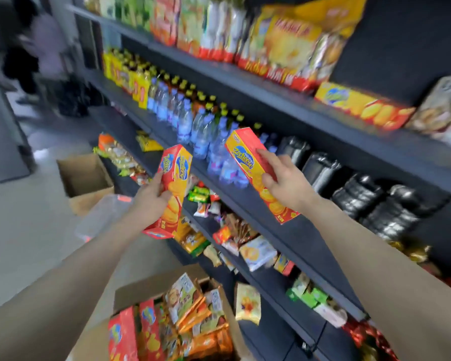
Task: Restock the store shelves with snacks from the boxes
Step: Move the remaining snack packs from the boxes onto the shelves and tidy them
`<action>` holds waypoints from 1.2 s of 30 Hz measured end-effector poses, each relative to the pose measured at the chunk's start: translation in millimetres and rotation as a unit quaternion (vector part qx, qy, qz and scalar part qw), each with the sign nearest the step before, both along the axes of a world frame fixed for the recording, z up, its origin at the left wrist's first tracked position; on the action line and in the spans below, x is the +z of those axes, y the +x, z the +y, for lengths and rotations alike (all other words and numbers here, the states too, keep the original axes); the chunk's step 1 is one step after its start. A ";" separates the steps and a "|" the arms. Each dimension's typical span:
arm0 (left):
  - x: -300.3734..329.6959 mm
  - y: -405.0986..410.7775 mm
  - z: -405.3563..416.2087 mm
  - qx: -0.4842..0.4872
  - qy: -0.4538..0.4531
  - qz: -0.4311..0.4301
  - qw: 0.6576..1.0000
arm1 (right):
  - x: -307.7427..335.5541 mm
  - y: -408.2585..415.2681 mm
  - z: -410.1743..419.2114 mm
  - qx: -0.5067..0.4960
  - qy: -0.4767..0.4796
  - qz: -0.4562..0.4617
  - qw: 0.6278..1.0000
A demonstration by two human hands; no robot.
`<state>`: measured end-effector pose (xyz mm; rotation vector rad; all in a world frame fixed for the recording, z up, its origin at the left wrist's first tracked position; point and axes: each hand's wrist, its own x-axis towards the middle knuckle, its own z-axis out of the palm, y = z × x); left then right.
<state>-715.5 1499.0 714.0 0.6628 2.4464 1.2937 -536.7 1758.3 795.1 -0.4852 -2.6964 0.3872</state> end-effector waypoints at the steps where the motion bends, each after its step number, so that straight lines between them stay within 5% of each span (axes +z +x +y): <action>1: 14.3 -3.2 6.5 -0.003 0.008 0.019 1.000 | 19.5 4.6 5.5 -0.003 0.021 0.019 1.000; 8: 109.7 -5.2 55.6 -0.025 0.057 0.106 0.992 | 143.6 30.3 68.1 -0.087 0.119 0.081 0.986; 12: 143.5 -2.7 83.0 -0.033 0.086 0.109 0.990 | 179.4 35.0 118.0 -0.171 0.115 -0.007 0.979; 17: 165.3 -2.3 113.4 -0.039 0.104 0.112 0.988 | 181.7 30.6 162.3 -0.183 0.098 -0.136 0.969; 22: 177.6 -2.1 139.4 -0.037 0.118 0.111 0.986 | 177.7 5.3 198.5 -0.173 0.117 -0.166 0.964; 33: 187.6 1.1 168.4 -0.049 0.126 0.097 0.986 | 163.1 -16.7 223.6 -0.214 0.258 -0.145 0.931; 36: 195.9 7.8 179.8 -0.070 0.152 0.097 0.981 | 164.1 -14.0 214.1 -0.169 0.264 -0.056 0.948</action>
